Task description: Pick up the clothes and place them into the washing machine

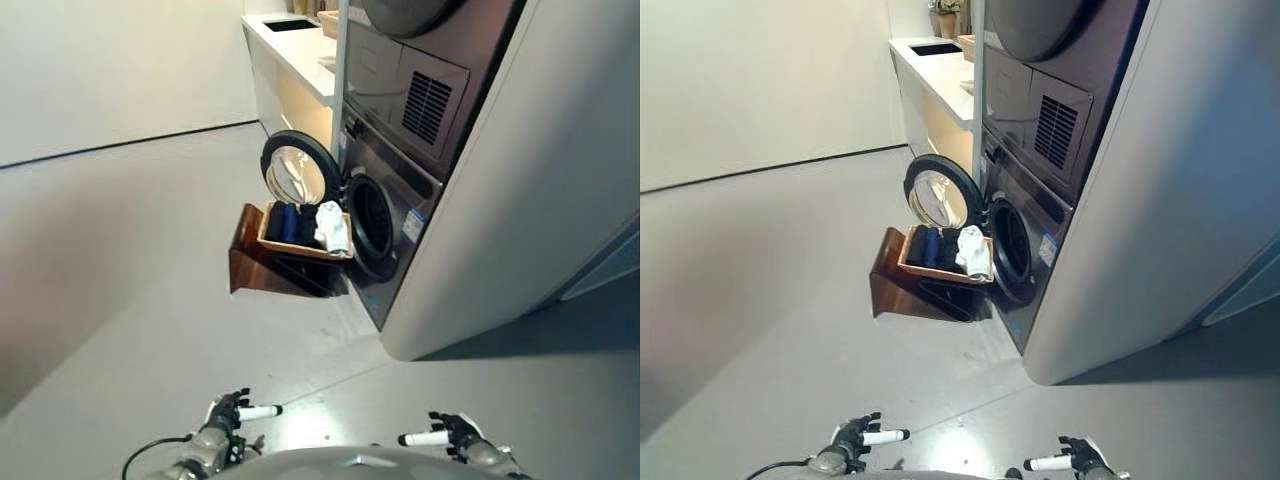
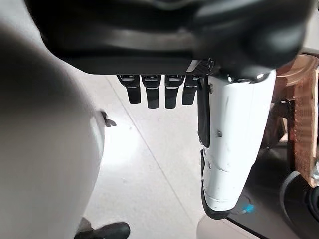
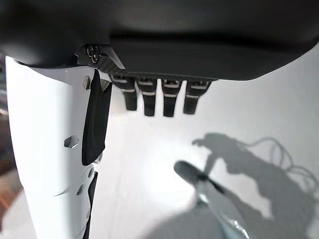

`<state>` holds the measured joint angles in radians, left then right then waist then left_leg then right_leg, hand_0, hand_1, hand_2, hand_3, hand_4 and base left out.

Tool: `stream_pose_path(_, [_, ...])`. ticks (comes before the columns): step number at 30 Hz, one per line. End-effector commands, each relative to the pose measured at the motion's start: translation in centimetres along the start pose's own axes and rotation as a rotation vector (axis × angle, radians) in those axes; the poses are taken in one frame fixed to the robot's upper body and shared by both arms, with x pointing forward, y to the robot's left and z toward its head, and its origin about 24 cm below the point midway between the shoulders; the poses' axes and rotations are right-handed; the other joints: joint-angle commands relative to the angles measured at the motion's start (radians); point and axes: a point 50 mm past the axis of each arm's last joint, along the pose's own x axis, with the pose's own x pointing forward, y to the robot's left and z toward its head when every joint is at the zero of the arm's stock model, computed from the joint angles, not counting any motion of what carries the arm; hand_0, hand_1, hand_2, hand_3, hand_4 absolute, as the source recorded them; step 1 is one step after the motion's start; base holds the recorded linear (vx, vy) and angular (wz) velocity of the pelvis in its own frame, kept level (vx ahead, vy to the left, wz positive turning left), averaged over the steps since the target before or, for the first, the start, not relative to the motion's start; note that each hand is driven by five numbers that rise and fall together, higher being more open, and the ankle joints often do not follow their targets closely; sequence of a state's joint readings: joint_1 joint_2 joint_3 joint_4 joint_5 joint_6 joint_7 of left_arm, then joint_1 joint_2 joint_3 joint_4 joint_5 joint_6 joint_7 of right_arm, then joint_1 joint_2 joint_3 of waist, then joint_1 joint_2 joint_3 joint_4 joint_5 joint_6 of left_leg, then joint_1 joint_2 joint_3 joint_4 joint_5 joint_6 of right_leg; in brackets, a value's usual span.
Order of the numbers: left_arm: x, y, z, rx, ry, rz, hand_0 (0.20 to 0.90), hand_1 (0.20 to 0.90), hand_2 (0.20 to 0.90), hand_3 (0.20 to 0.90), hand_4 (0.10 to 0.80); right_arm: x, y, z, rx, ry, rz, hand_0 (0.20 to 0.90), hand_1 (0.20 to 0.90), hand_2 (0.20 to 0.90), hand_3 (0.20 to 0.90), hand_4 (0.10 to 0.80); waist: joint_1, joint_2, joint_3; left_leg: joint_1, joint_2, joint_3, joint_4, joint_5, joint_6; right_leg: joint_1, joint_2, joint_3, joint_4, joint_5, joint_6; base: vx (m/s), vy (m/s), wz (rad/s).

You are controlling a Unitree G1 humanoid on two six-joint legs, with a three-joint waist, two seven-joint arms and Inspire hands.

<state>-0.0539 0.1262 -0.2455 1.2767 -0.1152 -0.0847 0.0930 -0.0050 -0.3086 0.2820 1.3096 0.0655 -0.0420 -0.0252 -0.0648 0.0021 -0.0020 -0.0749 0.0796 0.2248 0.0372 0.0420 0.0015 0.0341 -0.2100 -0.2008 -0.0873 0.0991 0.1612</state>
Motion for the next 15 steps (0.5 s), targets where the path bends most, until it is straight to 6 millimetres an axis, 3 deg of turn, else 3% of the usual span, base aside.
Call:
stream_pose_path(1, [0.2, 2.4, 1.9, 0.020, -0.085, 0.072, 0.900, 0.900, 0.900, 0.900, 0.800, 0.4, -0.6, 3.9, 0.019, -0.100, -0.026, 0.900, 0.900, 0.900, 0.900, 0.800, 0.007, -0.023, 0.027, 0.034, -0.055, -0.020, -0.002, -0.073, -0.040, -0.024, 0.080, -0.035, 0.000, -0.059, -0.054, 0.094, 0.071, 0.03])
stream_pose_path(4, [0.2, 2.3, 1.8, 0.018, -0.084, 0.072, 0.900, 0.900, 0.900, 0.900, 0.800, 0.4, -0.4, 3.7, 0.018, -0.092, -0.021, 0.900, 0.900, 0.900, 0.900, 0.800, 0.008, -0.021, 0.025, 0.046, -0.060, -0.020, -0.019, -0.070, -0.037, -0.019, 0.075, -0.040, 0.001, -0.057, -0.052, 0.052, 0.059, 0.04])
stream_pose_path(10, [0.0, 2.7, 0.8, 0.030, -0.061, 0.060, 0.900, 0.900, 0.900, 0.900, 0.800, 0.3, -0.3, 2.1, 0.046, -0.029, -0.017, 0.900, 0.900, 0.900, 0.900, 0.800, 0.017, -0.013, 0.020, 0.095, -0.096, -0.050, -0.093, -0.062, -0.005, -0.044, 0.043, -0.025, 0.122, -0.085, -0.036, 0.079, 0.156, 0.04])
stream_pose_path(12, [0.0, 3.1, 1.0, 0.045, -0.067, 0.064, 0.900, 0.900, 0.900, 0.900, 0.800, 0.3, -0.3, 2.0, 0.063, -0.027, -0.016, 0.900, 0.900, 0.900, 0.900, 0.800, 0.003, -0.012, 0.036, 0.101, -0.100, -0.087, -0.100, -0.053, 0.007, -0.083, 0.077, 0.061, 0.205, -0.110, -0.041, 0.044, 0.139, -0.01])
stream_pose_path(13, [0.0, 3.3, 1.0, 0.055, -0.066, 0.067, 0.900, 0.900, 0.900, 0.900, 0.800, 0.3, -0.3, 2.1, 0.076, -0.028, -0.015, 0.900, 0.900, 0.900, 0.900, 0.800, -0.014, -0.009, 0.038, 0.101, -0.101, -0.107, -0.107, -0.044, 0.009, -0.104, 0.122, 0.148, 0.219, -0.124, -0.047, 0.028, 0.076, 0.04])
stream_pose_path(14, [0.0, 3.3, 1.0, 0.055, -0.066, 0.067, 0.900, 0.900, 0.900, 0.900, 0.800, 0.3, -0.3, 2.1, 0.076, -0.028, -0.015, 0.900, 0.900, 0.900, 0.900, 0.800, -0.013, -0.009, 0.036, 0.098, -0.101, -0.106, -0.107, -0.043, 0.009, -0.107, 0.122, 0.149, 0.218, -0.122, -0.048, 0.046, 0.080, 0.19])
stream_pose_path(15, [0.1, 3.6, 1.0, 0.072, -0.066, 0.073, 0.900, 0.900, 0.900, 0.900, 0.800, 0.3, -0.4, 2.2, 0.099, -0.034, -0.020, 0.900, 0.900, 0.900, 0.900, 0.800, -0.028, -0.009, 0.034, 0.096, -0.106, -0.122, -0.113, -0.036, 0.008, -0.114, 0.162, 0.239, 0.188, -0.127, -0.054, 0.037, 0.030, 0.38])
